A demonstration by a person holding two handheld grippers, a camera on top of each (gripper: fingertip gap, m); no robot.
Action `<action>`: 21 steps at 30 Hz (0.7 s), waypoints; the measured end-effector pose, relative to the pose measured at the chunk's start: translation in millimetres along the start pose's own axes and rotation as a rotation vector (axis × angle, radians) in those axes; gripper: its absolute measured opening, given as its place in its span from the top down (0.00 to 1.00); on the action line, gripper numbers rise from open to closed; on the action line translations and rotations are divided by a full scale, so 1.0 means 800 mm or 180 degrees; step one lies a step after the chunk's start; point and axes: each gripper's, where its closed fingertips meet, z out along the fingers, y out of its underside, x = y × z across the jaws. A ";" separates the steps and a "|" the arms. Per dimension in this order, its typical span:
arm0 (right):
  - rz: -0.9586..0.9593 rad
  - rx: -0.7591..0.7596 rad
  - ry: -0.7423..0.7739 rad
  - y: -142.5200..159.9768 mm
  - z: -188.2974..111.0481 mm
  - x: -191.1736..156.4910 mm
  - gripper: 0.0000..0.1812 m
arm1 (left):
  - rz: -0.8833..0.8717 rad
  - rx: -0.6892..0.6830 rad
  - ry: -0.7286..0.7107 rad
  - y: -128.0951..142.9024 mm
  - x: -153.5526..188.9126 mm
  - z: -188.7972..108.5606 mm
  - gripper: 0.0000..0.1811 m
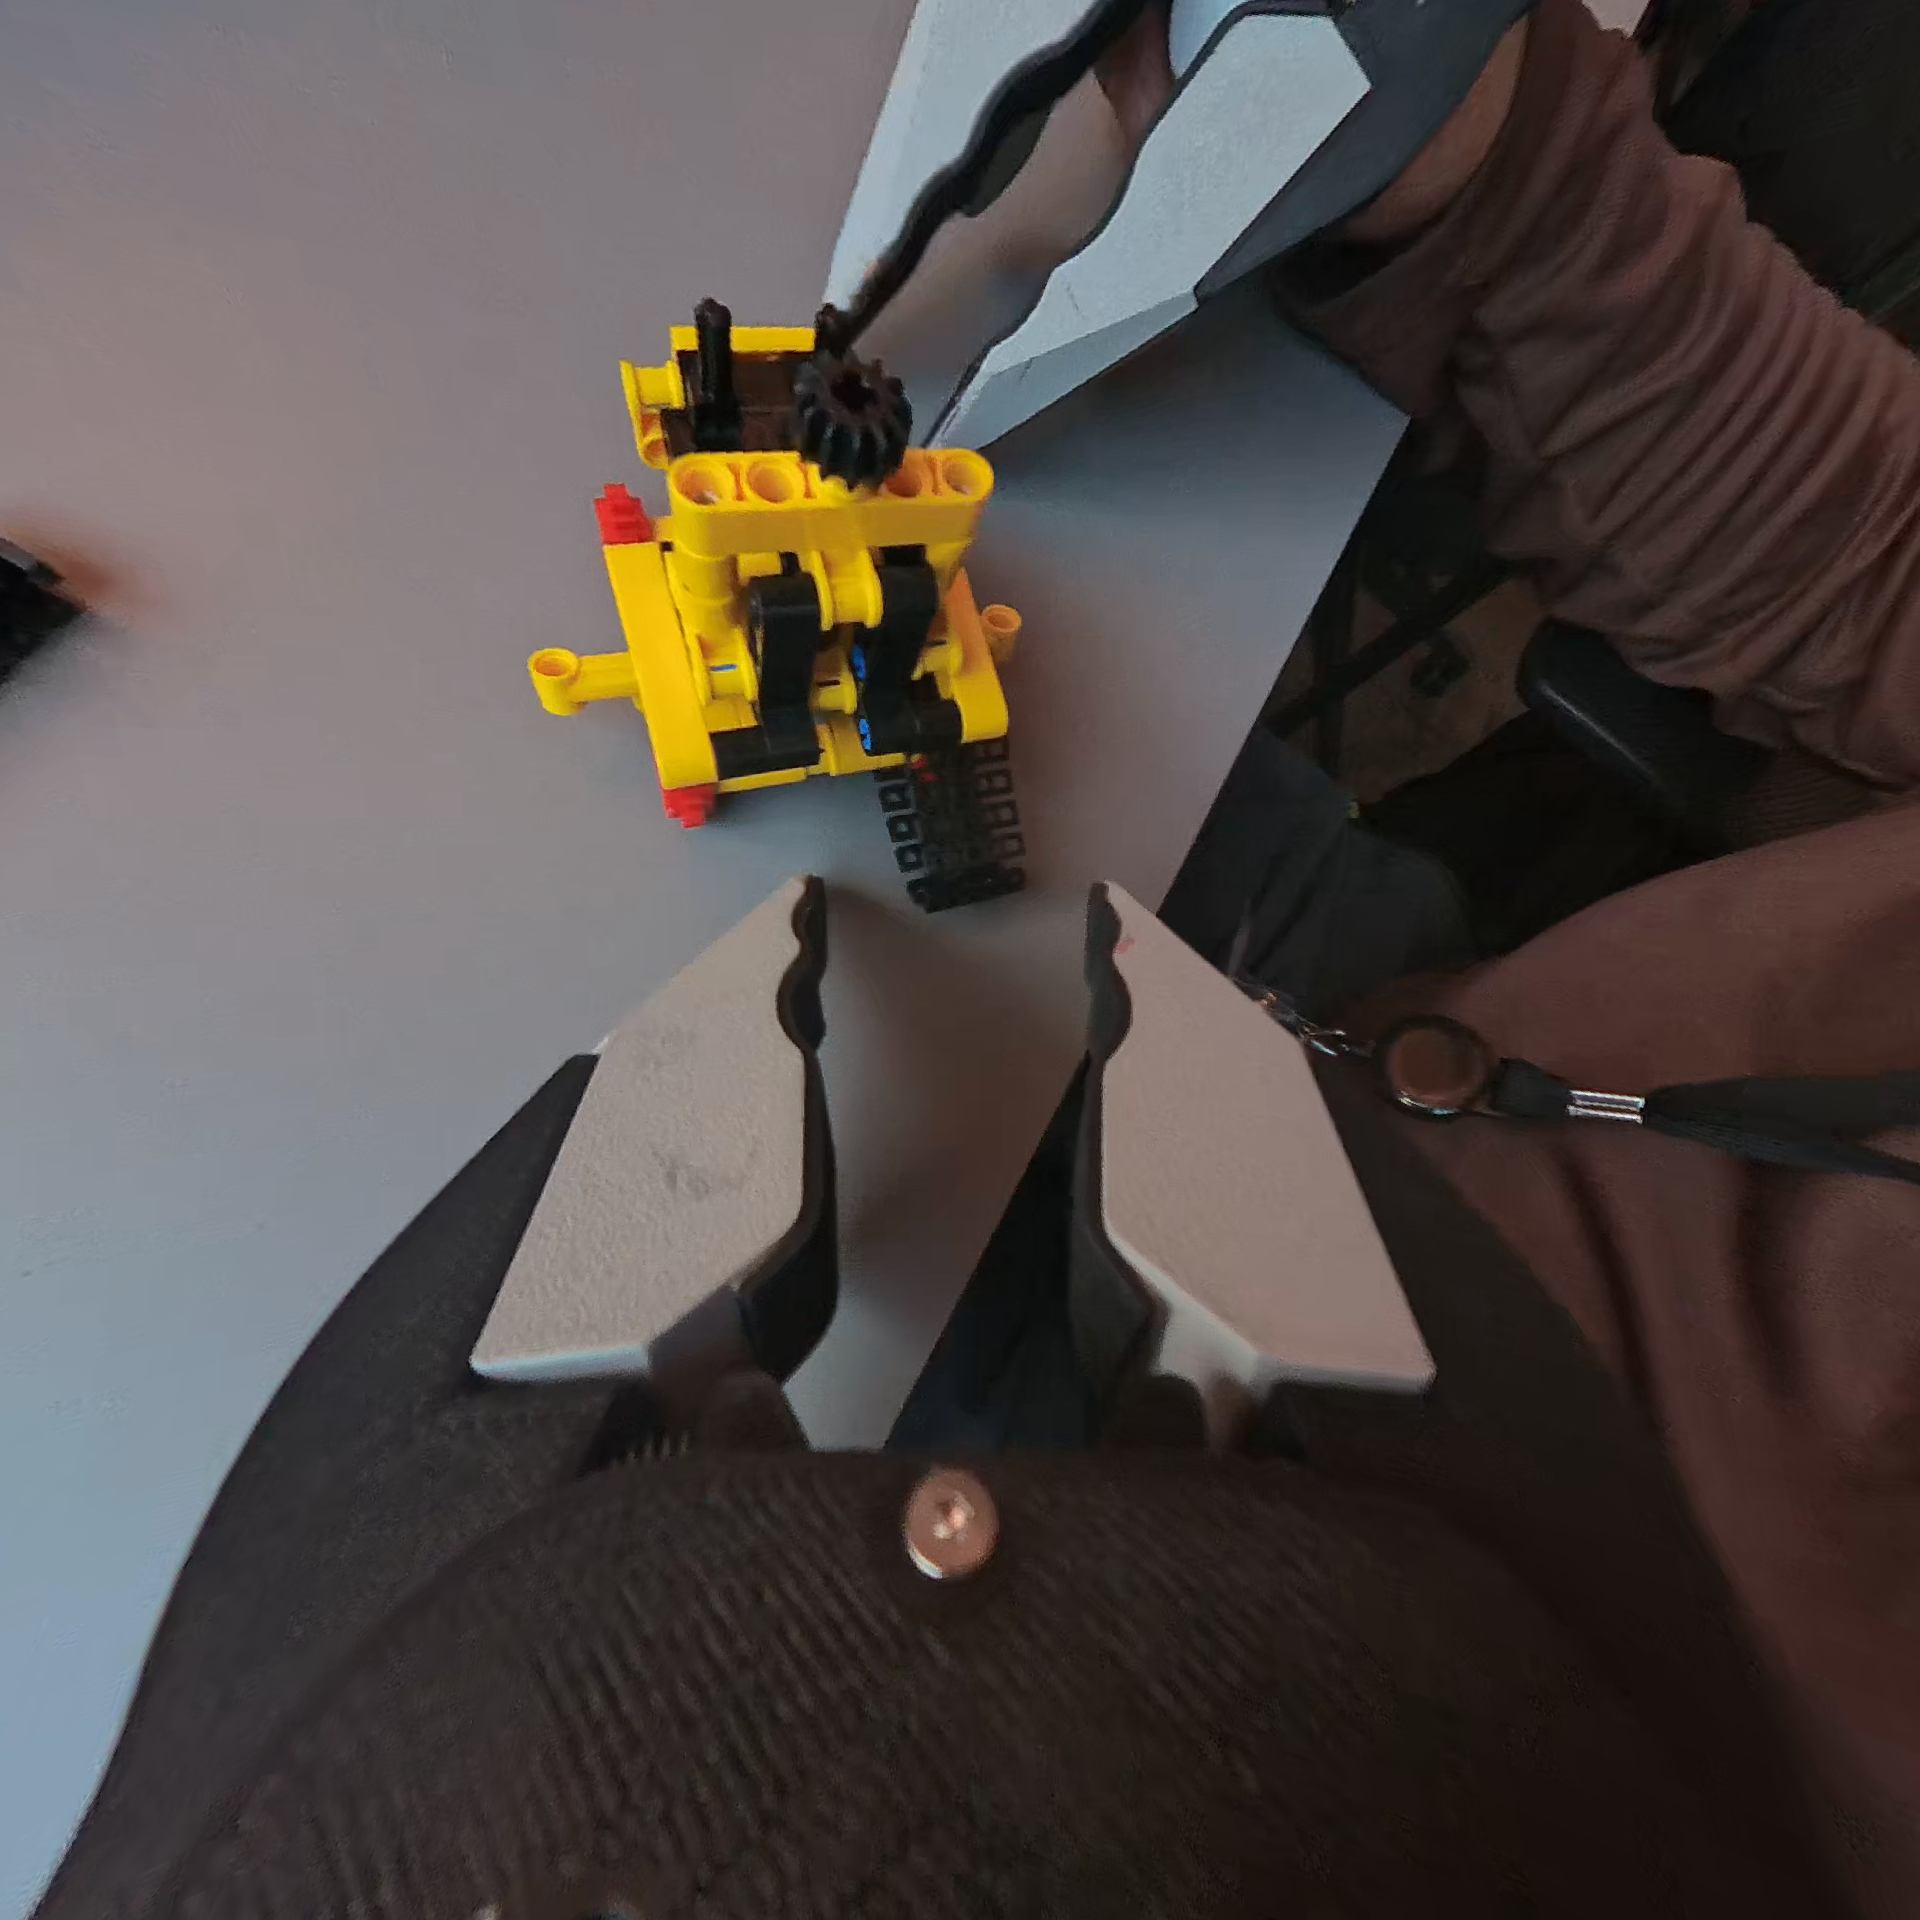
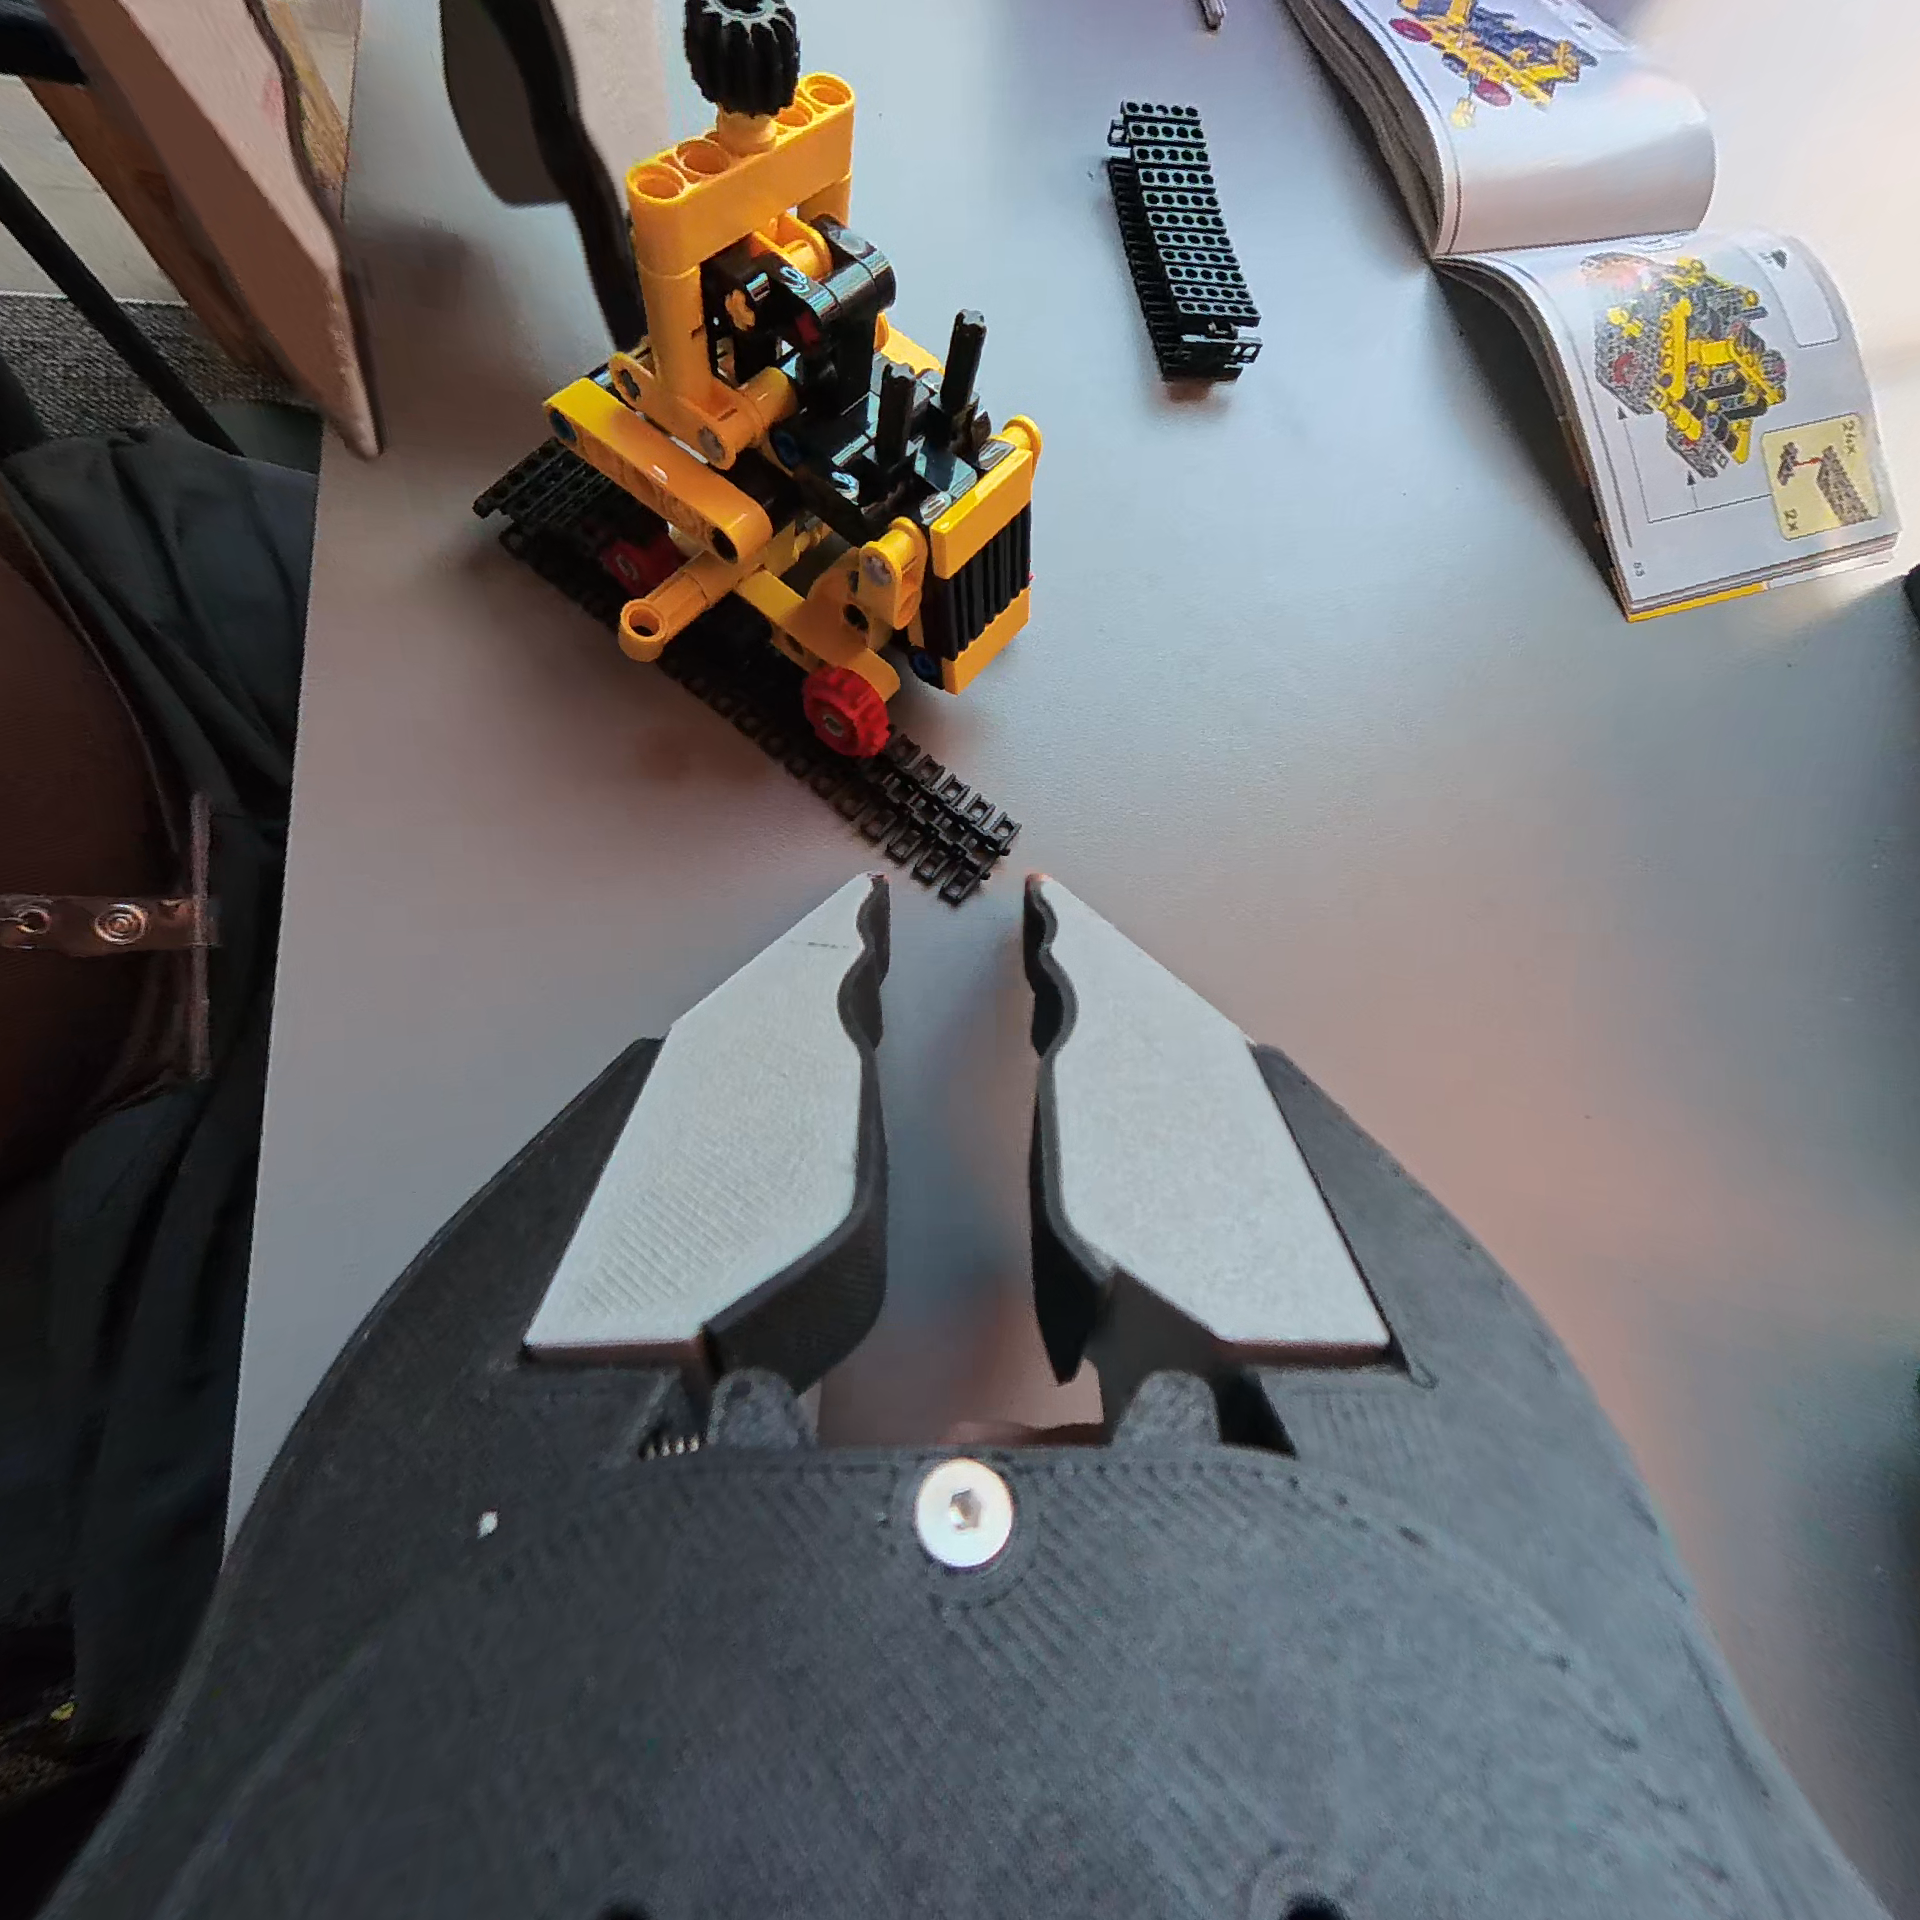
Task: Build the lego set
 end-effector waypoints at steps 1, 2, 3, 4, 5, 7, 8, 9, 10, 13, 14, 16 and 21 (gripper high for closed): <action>0.0008 0.0007 0.0006 0.000 0.000 0.001 0.86 | 0.0007 0.0011 0.0013 0.000 0.002 0.003 0.75; 0.0017 0.0019 0.0007 -0.001 -0.001 0.001 0.86 | 0.0012 0.0034 0.0029 0.000 0.004 0.005 0.77; 0.0025 0.0038 -0.0002 -0.002 -0.001 0.001 0.85 | 0.0003 0.0048 0.0050 -0.001 0.006 0.007 0.78; 0.0037 0.0066 -0.0035 -0.004 -0.002 -0.001 0.85 | -0.0010 0.0057 0.0066 -0.003 0.007 0.009 0.79; 0.0048 0.0098 -0.0085 -0.006 -0.002 -0.005 0.85 | -0.0017 0.0060 0.0075 -0.004 0.007 0.011 0.80; 0.0043 0.0157 -0.0182 -0.011 -0.003 -0.012 0.86 | -0.0023 0.0042 0.0089 -0.004 0.006 0.014 0.87; 0.0028 0.0174 -0.0192 -0.013 -0.002 -0.014 0.86 | -0.0016 0.0046 0.0090 -0.005 0.006 0.016 0.88; 0.0011 0.0175 -0.0184 -0.015 -0.001 -0.015 0.86 | -0.0015 0.0059 0.0096 -0.006 0.005 0.016 0.89; -0.0006 0.0171 -0.0179 -0.016 0.000 -0.016 0.86 | -0.0017 0.0078 0.0098 -0.008 0.005 0.017 0.89; -0.0041 0.0176 -0.0191 -0.019 0.004 -0.020 0.85 | -0.0053 0.0229 0.0133 -0.018 0.003 0.014 0.91; -0.0029 0.0174 -0.0194 -0.020 0.005 -0.020 0.84 | -0.0077 0.0272 0.0173 -0.021 0.003 0.013 0.91; 0.0033 0.0151 -0.0211 -0.021 0.008 -0.018 0.83 | -0.0129 0.0329 0.0234 -0.025 0.002 0.012 0.91; 0.0114 0.0035 -0.0366 -0.019 0.015 -0.023 0.80 | -0.0170 0.0411 0.0256 -0.033 -0.001 0.012 0.91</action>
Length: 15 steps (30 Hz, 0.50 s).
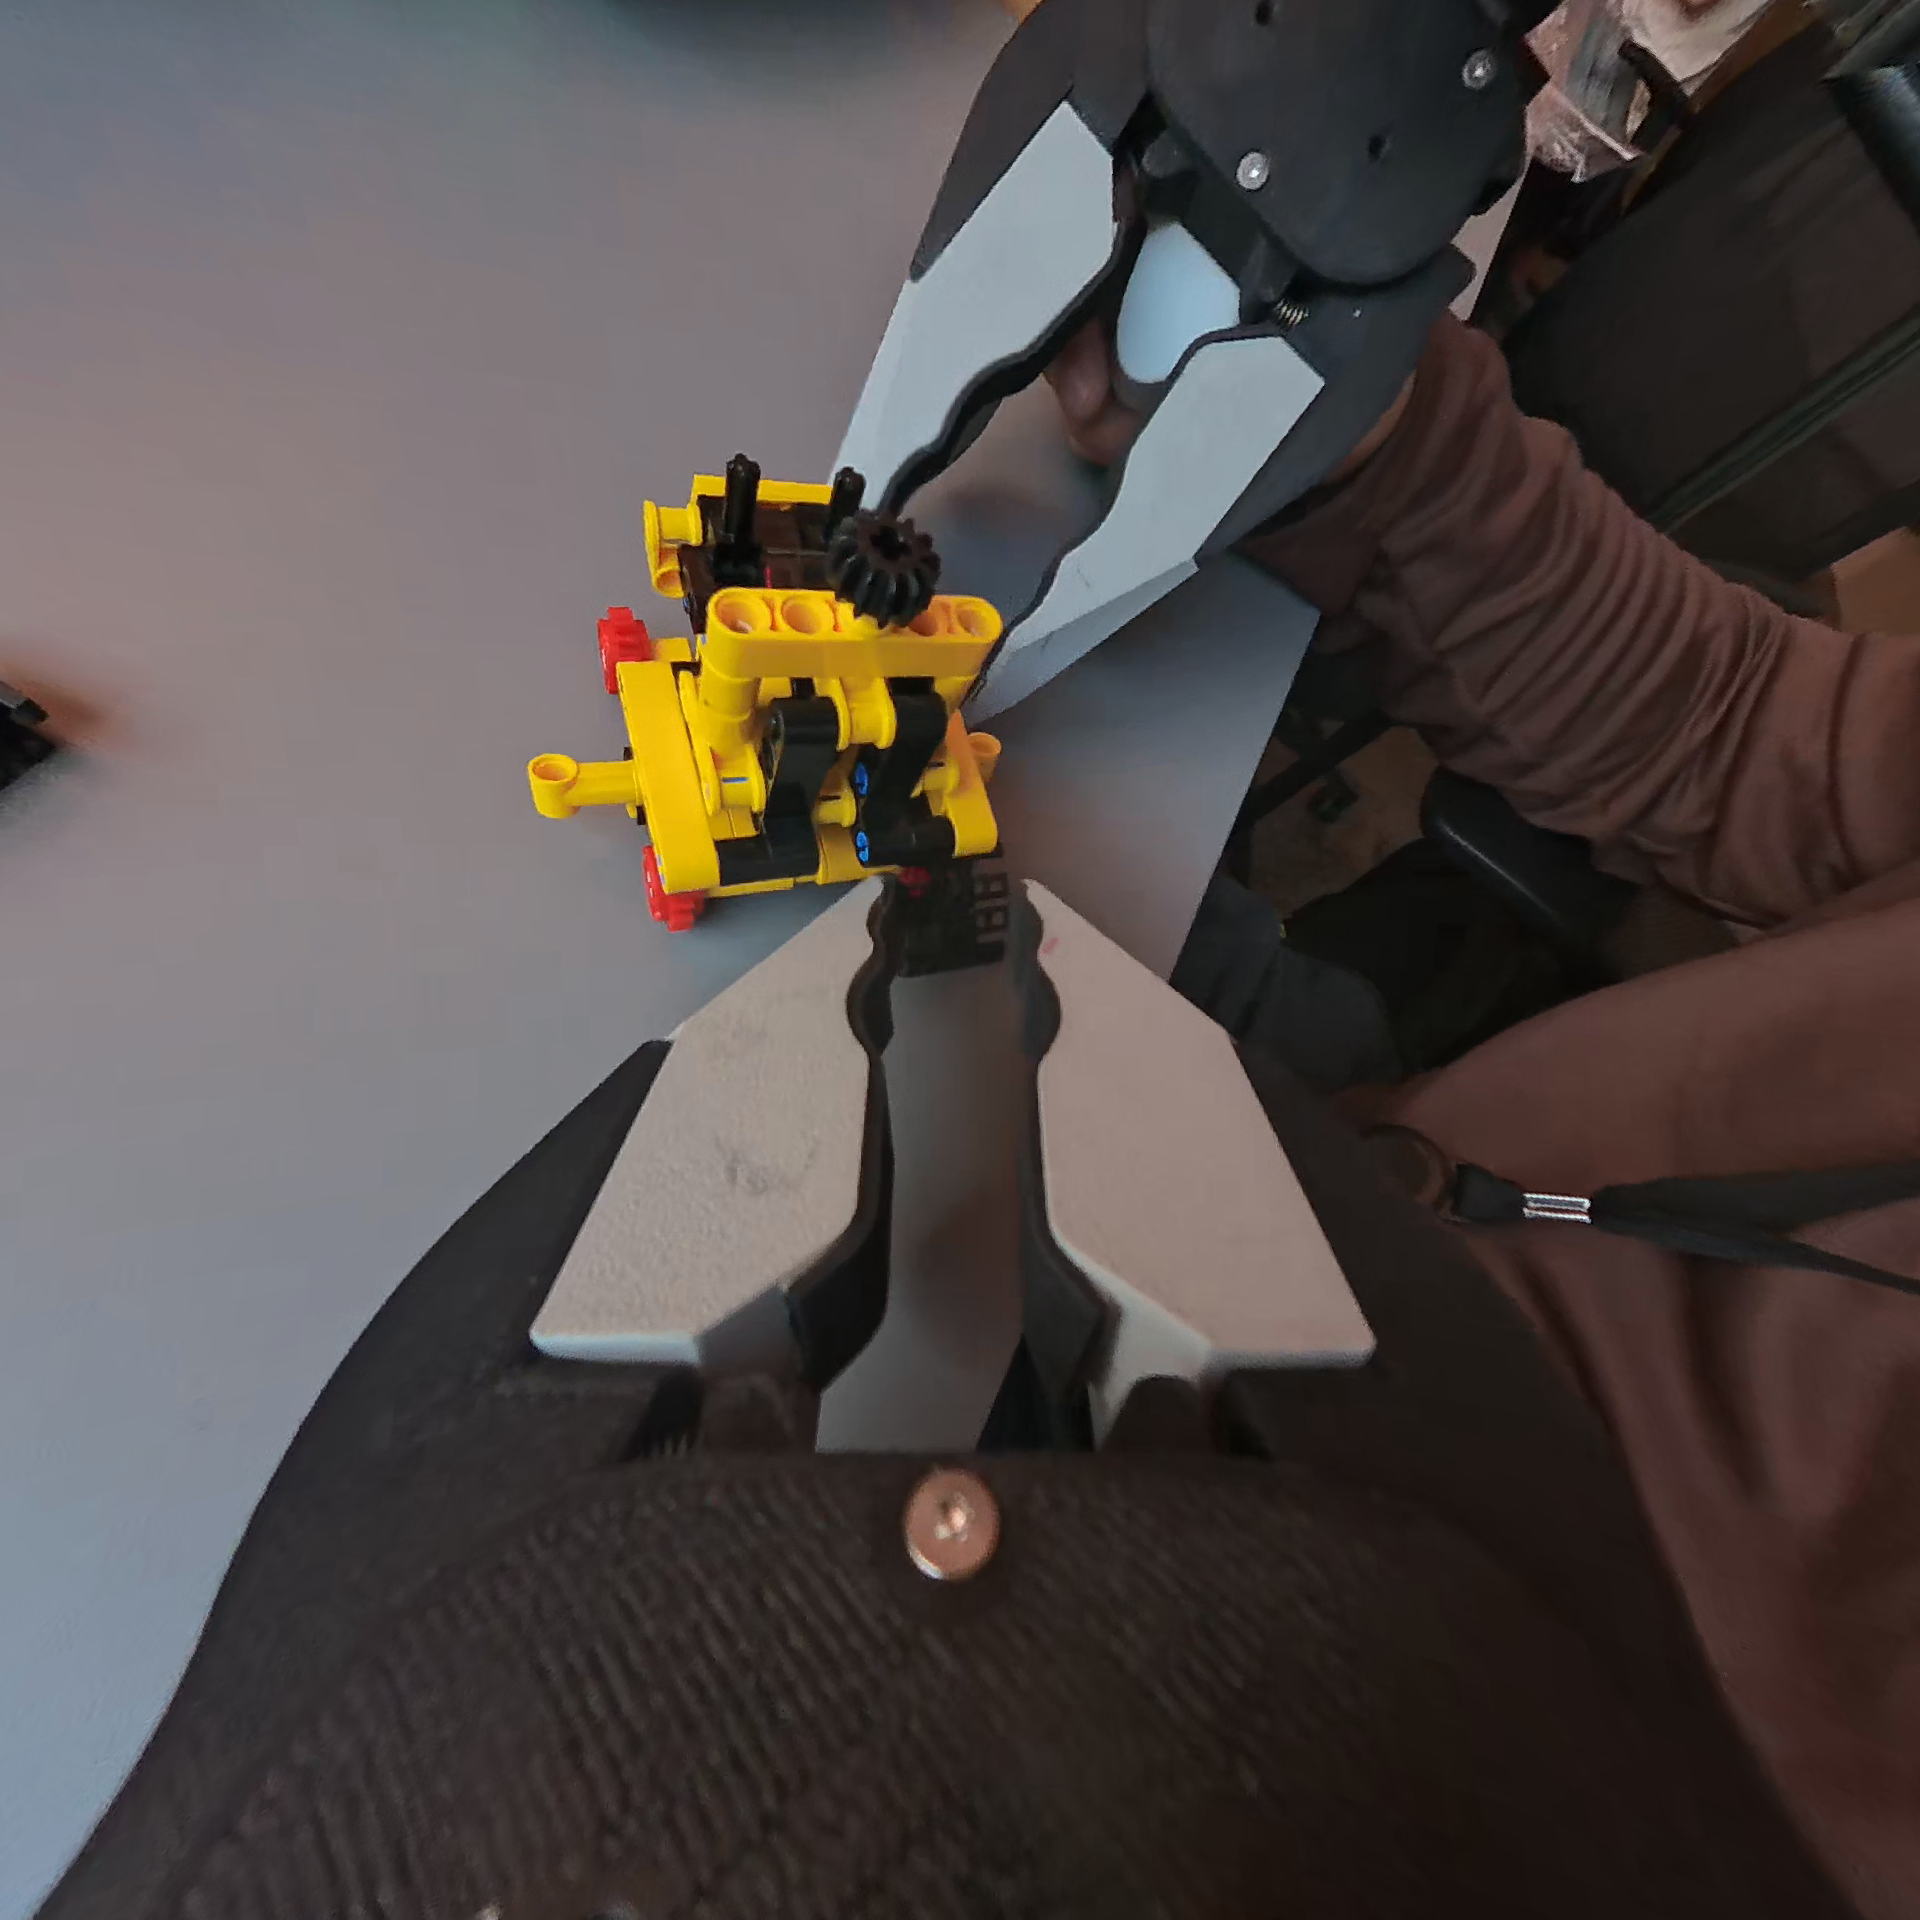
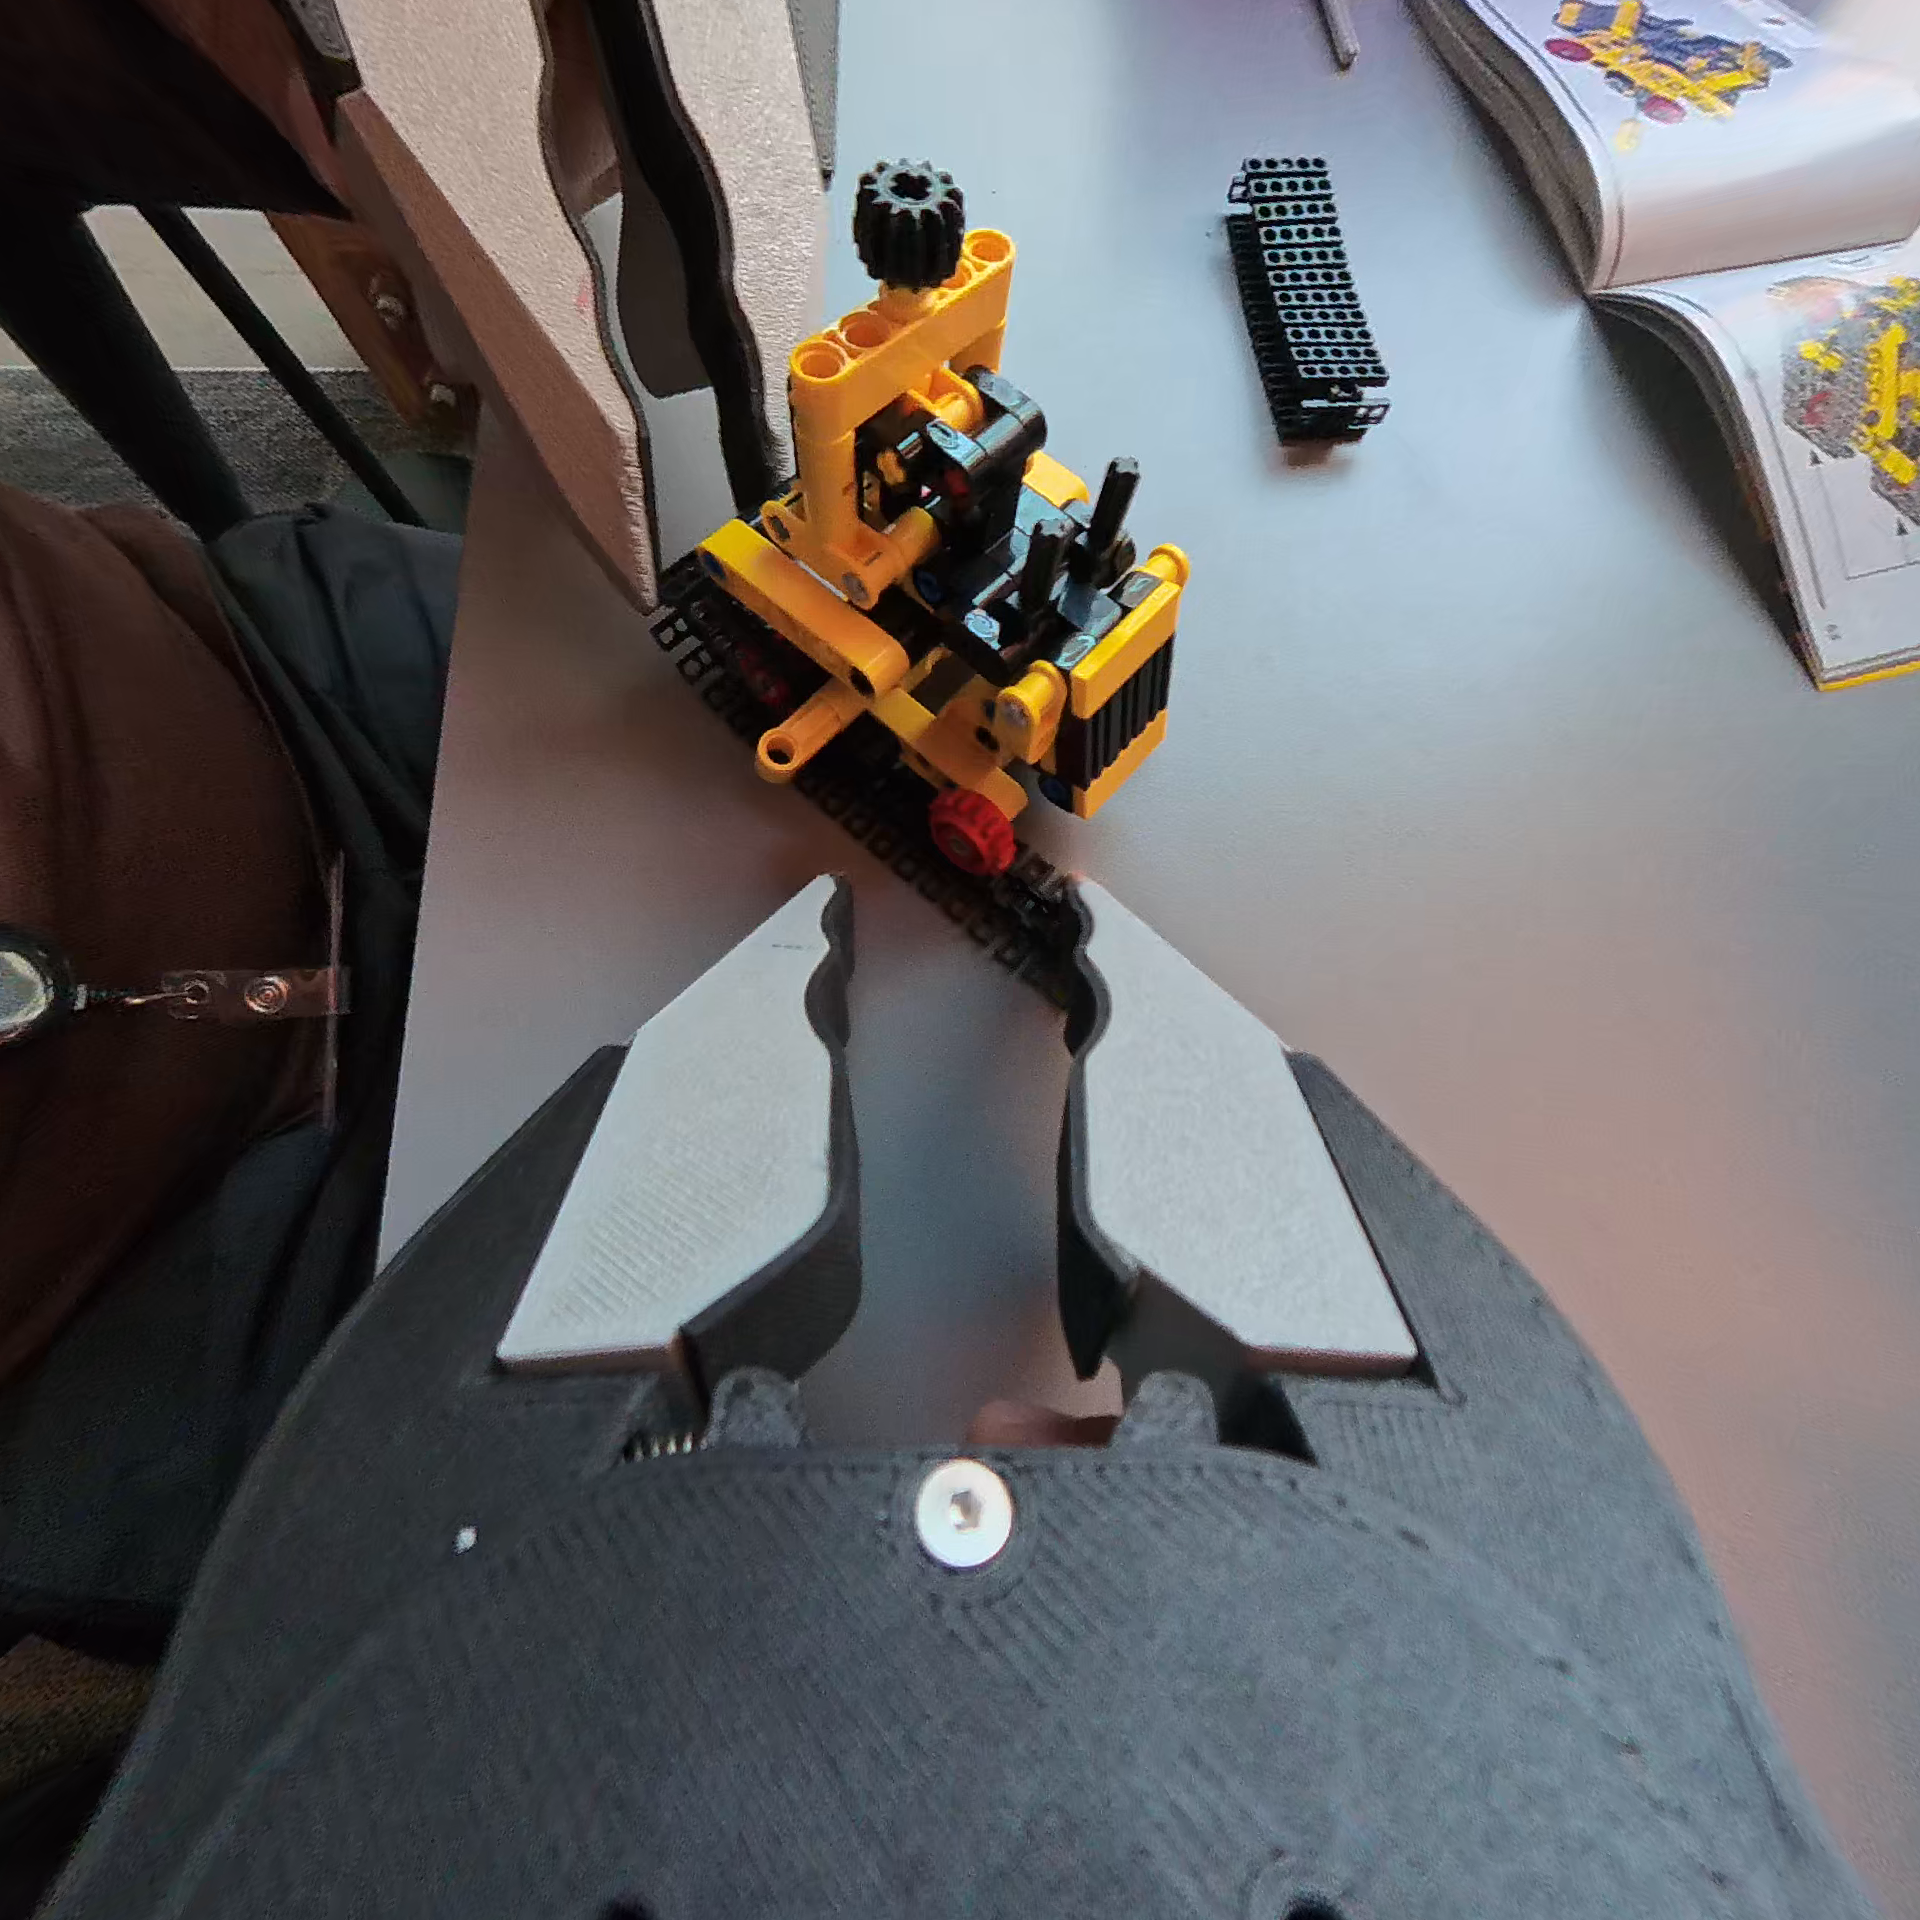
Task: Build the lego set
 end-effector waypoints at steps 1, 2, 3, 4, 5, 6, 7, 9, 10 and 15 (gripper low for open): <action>-0.0017 -0.0011 -0.0006 0.001 0.000 -0.001 0.80 | 0.0013 -0.0002 -0.0008 -0.001 0.000 0.001 0.91; -0.0041 -0.0014 0.0004 0.001 0.001 -0.001 0.80 | 0.0030 -0.0003 -0.0015 -0.002 0.001 0.002 0.91; -0.0065 -0.0016 0.0010 0.001 0.001 -0.002 0.80 | 0.0045 -0.0005 -0.0025 -0.003 0.001 0.003 0.91; -0.0086 -0.0016 0.0004 0.000 0.001 -0.004 0.80 | 0.0061 -0.0005 -0.0037 -0.004 0.002 0.005 0.91; -0.0102 -0.0012 -0.0008 0.000 0.002 -0.005 0.81 | 0.0078 -0.0004 -0.0048 -0.005 0.002 0.006 0.91; -0.0113 -0.0012 -0.0011 -0.001 0.002 -0.007 0.81 | 0.0094 -0.0002 -0.0061 -0.006 0.002 0.007 0.91; -0.0124 -0.0013 -0.0001 -0.001 0.002 -0.007 0.81 | 0.0110 -0.0001 -0.0085 -0.007 0.001 0.008 0.91; -0.0123 -0.0014 0.0006 -0.001 0.002 -0.006 0.81 | 0.0135 0.0007 -0.0122 -0.008 0.000 0.010 0.91; -0.0120 -0.0014 0.0007 -0.001 0.002 -0.006 0.81 | 0.0134 -0.0001 -0.0122 -0.008 0.000 0.011 0.91; -0.0156 0.0051 0.0122 -0.004 -0.001 -0.003 0.80 | 0.0125 0.0044 -0.0144 -0.010 -0.001 0.008 0.89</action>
